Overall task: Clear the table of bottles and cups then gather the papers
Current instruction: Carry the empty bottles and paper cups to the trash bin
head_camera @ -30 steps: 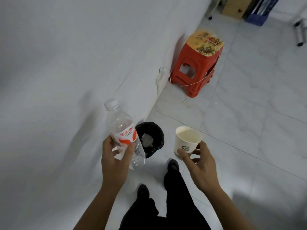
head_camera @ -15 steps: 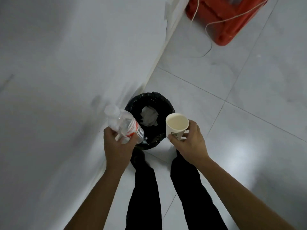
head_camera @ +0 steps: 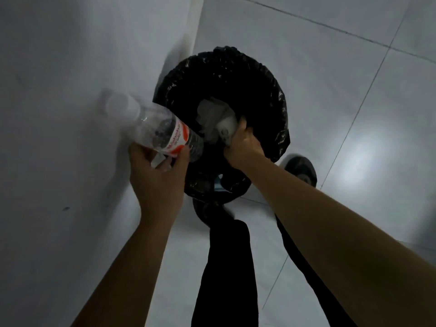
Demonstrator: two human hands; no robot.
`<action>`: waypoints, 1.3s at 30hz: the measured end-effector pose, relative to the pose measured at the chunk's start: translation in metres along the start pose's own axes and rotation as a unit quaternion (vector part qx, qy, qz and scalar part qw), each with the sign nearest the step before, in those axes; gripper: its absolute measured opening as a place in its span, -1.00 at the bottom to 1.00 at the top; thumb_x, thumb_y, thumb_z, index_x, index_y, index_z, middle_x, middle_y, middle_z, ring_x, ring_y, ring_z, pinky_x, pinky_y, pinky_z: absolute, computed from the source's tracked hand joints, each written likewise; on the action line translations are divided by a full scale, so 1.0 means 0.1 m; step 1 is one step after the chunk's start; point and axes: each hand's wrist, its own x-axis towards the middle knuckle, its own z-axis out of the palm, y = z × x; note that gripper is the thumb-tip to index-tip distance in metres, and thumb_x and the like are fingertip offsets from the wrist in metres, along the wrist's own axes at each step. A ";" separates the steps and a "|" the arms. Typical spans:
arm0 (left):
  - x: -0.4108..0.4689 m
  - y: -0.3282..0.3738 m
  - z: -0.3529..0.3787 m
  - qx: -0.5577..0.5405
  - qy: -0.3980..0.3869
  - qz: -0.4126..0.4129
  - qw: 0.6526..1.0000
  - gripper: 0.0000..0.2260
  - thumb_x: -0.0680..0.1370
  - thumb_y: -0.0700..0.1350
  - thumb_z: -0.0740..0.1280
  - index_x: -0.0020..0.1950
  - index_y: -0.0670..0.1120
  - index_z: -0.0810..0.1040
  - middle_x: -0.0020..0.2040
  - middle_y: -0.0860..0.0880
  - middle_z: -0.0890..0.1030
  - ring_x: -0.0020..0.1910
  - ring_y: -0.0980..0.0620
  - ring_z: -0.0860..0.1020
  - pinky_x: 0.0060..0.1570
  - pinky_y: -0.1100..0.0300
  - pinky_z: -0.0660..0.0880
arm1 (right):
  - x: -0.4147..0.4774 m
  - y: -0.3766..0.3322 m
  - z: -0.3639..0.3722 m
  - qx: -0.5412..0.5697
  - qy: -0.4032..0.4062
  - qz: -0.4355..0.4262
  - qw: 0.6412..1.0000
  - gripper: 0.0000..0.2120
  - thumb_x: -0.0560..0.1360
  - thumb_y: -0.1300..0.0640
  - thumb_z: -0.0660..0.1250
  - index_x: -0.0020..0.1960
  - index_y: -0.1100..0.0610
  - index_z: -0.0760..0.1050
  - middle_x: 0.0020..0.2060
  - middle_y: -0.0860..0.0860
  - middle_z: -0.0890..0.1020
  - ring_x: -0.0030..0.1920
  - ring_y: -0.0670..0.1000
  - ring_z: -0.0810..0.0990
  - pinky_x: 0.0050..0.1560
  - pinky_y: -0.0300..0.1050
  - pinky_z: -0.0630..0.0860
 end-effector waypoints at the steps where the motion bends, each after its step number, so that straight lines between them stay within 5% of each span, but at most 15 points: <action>1: 0.03 0.00 0.06 -0.001 -0.008 0.001 1.000 -0.49 0.43 -0.20 0.54 0.32 -0.17 0.45 0.24 -0.04 0.58 0.19 0.17 0.58 0.02 0.36 0.56 | -0.06 0.01 -0.01 0.002 0.029 -0.025 0.999 -0.14 0.57 0.07 0.32 0.61 0.18 -0.21 0.50 0.25 0.18 0.43 0.29 0.33 0.33 0.14 0.37; 7: 0.27 -0.14 0.59 0.000 -0.033 -0.052 0.998 -0.48 0.47 -0.12 0.51 0.36 -0.13 0.40 0.14 0.10 0.57 0.07 0.26 0.59 0.04 0.42 0.51 | -0.53 0.38 -0.23 -0.046 0.254 -0.214 0.942 -0.45 0.54 0.11 0.28 0.49 0.21 0.29 0.42 0.19 0.37 0.42 0.21 0.35 0.37 0.13 0.41; 11: 0.36 -0.36 0.78 0.017 -0.025 -0.103 0.994 -0.46 0.55 -0.01 0.40 0.43 -0.19 0.31 0.30 -0.06 0.53 0.26 -0.01 0.53 0.22 0.20 0.46 | -0.57 0.66 -0.32 -0.067 0.223 -0.219 0.948 -0.43 0.53 0.17 0.30 0.50 0.28 0.27 0.43 0.23 0.36 0.45 0.22 0.32 0.44 0.12 0.35; 14: 0.17 -0.27 0.67 0.019 -0.023 -0.099 0.995 -0.42 0.62 0.05 0.26 0.56 -0.15 0.18 0.44 -0.08 0.43 0.36 0.01 0.45 0.36 0.11 0.40 | -0.66 0.71 -0.42 -0.058 0.205 -0.223 0.951 -0.46 0.57 0.13 0.28 0.50 0.25 0.28 0.43 0.20 0.37 0.44 0.20 0.34 0.42 0.05 0.34; 18: -0.38 0.08 0.21 0.073 -0.034 -0.040 0.996 -0.55 0.68 0.06 0.12 0.53 -0.06 0.26 0.43 -0.02 0.40 0.35 0.10 0.42 0.26 0.24 0.39 | -1.09 0.62 -0.68 -0.011 0.215 -0.182 0.960 -0.53 0.67 -0.03 0.13 0.50 0.18 0.32 0.43 0.15 0.39 0.45 0.15 0.34 0.42 0.07 0.35; 23: -1.31 1.01 -0.56 0.144 -0.079 0.042 0.985 -0.55 0.70 0.06 0.05 0.55 -0.07 0.25 0.47 -0.03 0.36 0.41 0.15 0.30 0.19 0.48 0.16 | -2.28 0.47 -1.36 0.034 0.226 -0.182 0.956 -0.53 0.68 -0.09 0.08 0.51 0.11 0.30 0.46 0.09 0.38 0.45 0.09 0.35 0.43 0.02 0.34; 27: -2.09 2.09 -1.23 0.099 -0.091 0.070 0.988 -0.49 0.62 0.15 0.08 0.50 -0.07 0.33 0.40 0.08 0.39 0.35 0.20 0.35 0.34 0.15 0.34 | -3.63 0.30 -2.13 0.066 0.228 -0.197 0.951 -0.46 0.67 -0.09 0.12 0.57 0.10 0.14 0.47 0.05 0.34 0.45 0.04 0.35 0.35 -0.08 0.34; 29: -2.46 2.65 -1.56 0.060 -0.085 0.076 0.992 -0.47 0.59 0.17 0.12 0.49 -0.06 0.35 0.42 0.07 0.41 0.37 0.13 0.40 0.33 0.16 0.38 | -4.31 0.21 -2.50 0.098 0.240 -0.195 0.946 -0.46 0.67 -0.09 0.11 0.58 0.08 0.13 0.48 0.02 0.33 0.45 0.02 0.34 0.33 -0.15 0.30; 32: -2.94 3.44 -1.98 0.024 -0.076 0.120 0.990 -0.52 0.63 0.16 0.15 0.49 -0.03 0.35 0.40 0.13 0.42 0.30 0.20 0.41 0.08 0.56 0.29 | -5.22 0.14 -2.94 0.158 0.289 -0.201 0.922 -0.48 0.67 -0.14 0.05 0.57 0.03 0.17 0.47 -0.03 0.35 0.45 -0.03 0.35 0.35 -0.18 0.28; 34: -3.23 3.85 -2.25 -0.009 -0.055 0.149 0.987 -0.59 0.67 0.09 0.16 0.49 0.00 0.35 0.34 0.20 0.41 0.26 0.26 0.39 0.00 0.62 0.27 | -5.75 0.13 -3.11 0.216 0.330 -0.209 0.895 -0.47 0.66 -0.18 0.03 0.56 -0.01 0.19 0.45 -0.07 0.37 0.43 -0.08 0.36 0.40 -0.13 0.33; 39: -3.62 4.34 -2.70 -0.108 -0.044 0.224 0.968 -0.69 0.64 0.05 0.25 0.39 0.09 0.43 0.26 0.16 0.55 0.29 0.03 0.52 0.29 0.06 0.43 | -6.72 0.19 -3.12 0.349 0.439 -0.219 0.798 -0.51 0.62 -0.19 0.08 0.49 -0.07 0.31 0.35 -0.16 0.46 0.30 -0.24 0.45 0.29 -0.15 0.46</action>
